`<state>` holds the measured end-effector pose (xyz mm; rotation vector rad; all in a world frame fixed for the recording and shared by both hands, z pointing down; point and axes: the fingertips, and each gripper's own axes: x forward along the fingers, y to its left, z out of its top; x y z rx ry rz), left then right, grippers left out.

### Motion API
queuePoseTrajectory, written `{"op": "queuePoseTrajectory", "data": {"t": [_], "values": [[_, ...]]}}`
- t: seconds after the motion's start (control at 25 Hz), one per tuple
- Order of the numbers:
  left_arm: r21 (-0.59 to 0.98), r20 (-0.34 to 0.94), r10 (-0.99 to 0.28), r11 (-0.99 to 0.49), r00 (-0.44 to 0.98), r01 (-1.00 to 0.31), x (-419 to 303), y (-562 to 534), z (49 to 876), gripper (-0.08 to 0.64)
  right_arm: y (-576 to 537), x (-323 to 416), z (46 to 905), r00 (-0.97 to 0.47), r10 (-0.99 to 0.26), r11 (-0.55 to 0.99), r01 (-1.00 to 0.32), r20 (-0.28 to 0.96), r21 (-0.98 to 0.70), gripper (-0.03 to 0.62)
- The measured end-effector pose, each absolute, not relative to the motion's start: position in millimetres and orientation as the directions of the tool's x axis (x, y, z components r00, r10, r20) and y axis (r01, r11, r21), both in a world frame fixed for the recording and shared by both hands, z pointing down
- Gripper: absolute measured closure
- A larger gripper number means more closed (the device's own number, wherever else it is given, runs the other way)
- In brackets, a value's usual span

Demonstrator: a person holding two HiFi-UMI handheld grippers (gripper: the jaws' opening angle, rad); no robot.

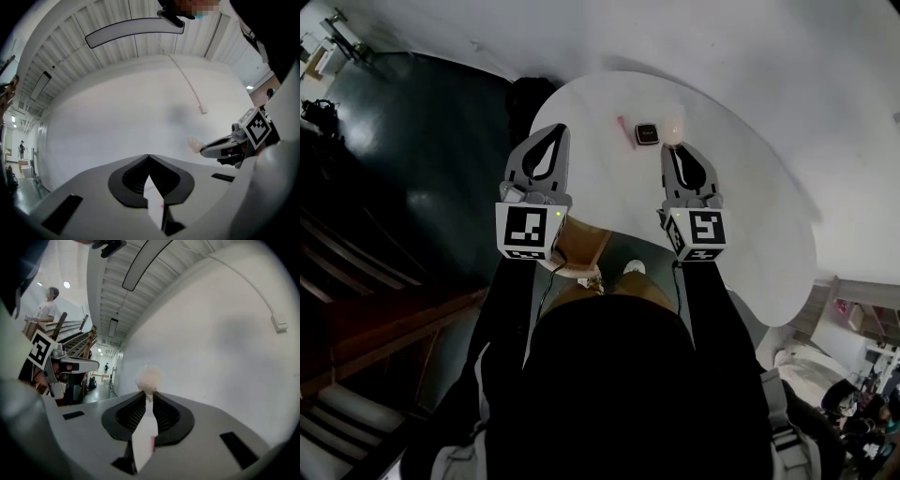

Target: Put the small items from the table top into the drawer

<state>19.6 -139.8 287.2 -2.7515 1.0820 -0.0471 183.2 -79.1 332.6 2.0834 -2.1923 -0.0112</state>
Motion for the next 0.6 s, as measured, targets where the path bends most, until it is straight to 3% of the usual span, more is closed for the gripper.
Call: {"op": "queuePoseTrajectory", "data": {"t": [0.16, 0.6], "values": [[-0.191, -0.049, -0.666, -0.725, 0.744, -0.662, 25.6, -134.9, 282.6, 0.545, -69.7, 185.1, 310.6, -0.032, -0.999, 0.032, -0.996, 0.003, 0.078, 0.529], [-0.2, -0.023, -0.705, -0.692, 0.709, -0.694, 8.9, -134.4, 292.2, 0.545, -77.7, 156.9, 319.2, -0.15, -0.989, 0.151, -0.985, 0.02, 0.079, 0.526]]}}
